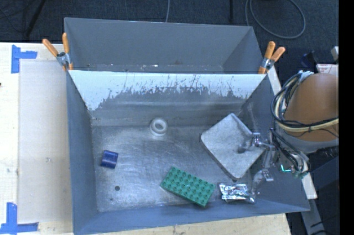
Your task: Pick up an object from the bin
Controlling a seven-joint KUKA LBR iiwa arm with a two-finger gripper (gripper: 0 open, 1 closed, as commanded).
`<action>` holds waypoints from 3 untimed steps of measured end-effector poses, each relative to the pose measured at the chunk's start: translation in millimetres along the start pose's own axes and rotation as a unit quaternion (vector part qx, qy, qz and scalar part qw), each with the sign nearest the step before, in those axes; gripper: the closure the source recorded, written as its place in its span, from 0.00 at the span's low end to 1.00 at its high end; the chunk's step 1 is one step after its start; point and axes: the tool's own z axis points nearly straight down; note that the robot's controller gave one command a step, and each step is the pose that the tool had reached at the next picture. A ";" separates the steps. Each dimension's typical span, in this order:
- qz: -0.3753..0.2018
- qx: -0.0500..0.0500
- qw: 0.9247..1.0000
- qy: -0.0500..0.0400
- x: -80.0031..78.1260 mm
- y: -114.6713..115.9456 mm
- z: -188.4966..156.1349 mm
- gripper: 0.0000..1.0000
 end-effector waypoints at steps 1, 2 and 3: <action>0.053 0.001 0.998 -0.014 8.5 27.9 67.0 0.00; 0.053 0.001 0.999 -0.003 14.6 27.4 70.0 1.00; 0.012 0.002 1.000 -0.009 -10.6 -25.8 -75.1 1.00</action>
Offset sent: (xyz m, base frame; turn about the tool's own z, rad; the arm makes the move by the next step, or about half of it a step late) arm -0.0151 0.0265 -0.0705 0.1116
